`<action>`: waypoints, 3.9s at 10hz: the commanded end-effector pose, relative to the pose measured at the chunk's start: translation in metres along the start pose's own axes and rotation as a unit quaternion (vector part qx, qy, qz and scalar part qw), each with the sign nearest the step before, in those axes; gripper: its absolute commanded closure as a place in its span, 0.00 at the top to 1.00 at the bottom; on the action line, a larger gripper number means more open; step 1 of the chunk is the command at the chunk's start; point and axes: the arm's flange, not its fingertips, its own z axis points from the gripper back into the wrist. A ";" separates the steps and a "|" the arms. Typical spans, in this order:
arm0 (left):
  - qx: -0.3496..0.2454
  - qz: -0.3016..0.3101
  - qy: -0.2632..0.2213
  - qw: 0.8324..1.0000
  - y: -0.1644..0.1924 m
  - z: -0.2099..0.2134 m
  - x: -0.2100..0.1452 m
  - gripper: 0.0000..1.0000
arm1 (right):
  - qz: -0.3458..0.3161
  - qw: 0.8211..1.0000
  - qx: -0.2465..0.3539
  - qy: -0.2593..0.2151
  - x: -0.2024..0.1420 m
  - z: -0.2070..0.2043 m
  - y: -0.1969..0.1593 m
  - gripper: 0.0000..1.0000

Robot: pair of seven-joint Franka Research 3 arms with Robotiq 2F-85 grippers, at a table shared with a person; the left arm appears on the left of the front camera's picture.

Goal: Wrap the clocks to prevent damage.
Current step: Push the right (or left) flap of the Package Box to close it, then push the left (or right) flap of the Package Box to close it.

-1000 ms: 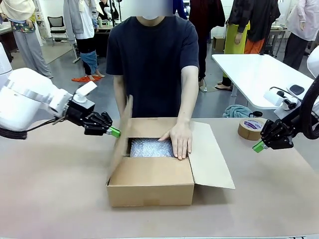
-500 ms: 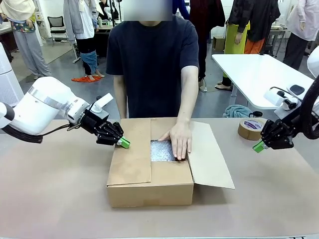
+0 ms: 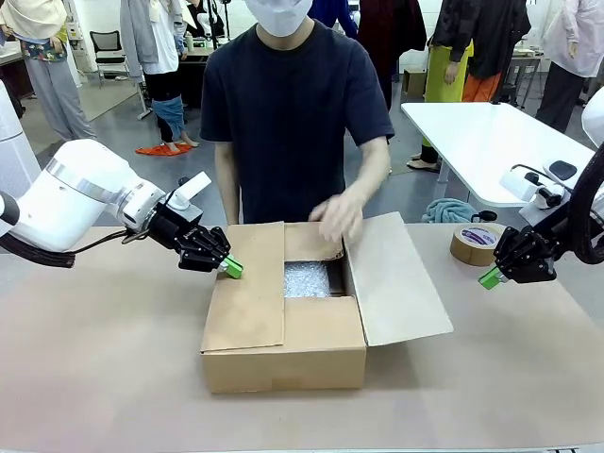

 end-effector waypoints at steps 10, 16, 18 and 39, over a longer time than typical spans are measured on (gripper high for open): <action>-0.006 0.003 -0.002 1.000 0.003 -0.004 -0.004 0.00 | 0.026 0.999 -0.028 -0.036 -0.005 -0.007 -0.010 0.01; -0.006 0.003 -0.002 1.000 0.003 -0.004 -0.004 0.00 | -0.019 0.978 0.066 -0.198 -0.040 -0.073 -0.072 0.01; -0.006 0.003 -0.002 1.000 0.003 -0.004 -0.004 0.00 | -0.013 0.948 0.100 -0.301 -0.030 -0.078 -0.079 0.01; -0.006 0.003 -0.002 1.000 0.003 -0.004 -0.004 0.00 | 0.096 0.954 0.160 -0.234 -0.011 -0.134 -0.073 0.01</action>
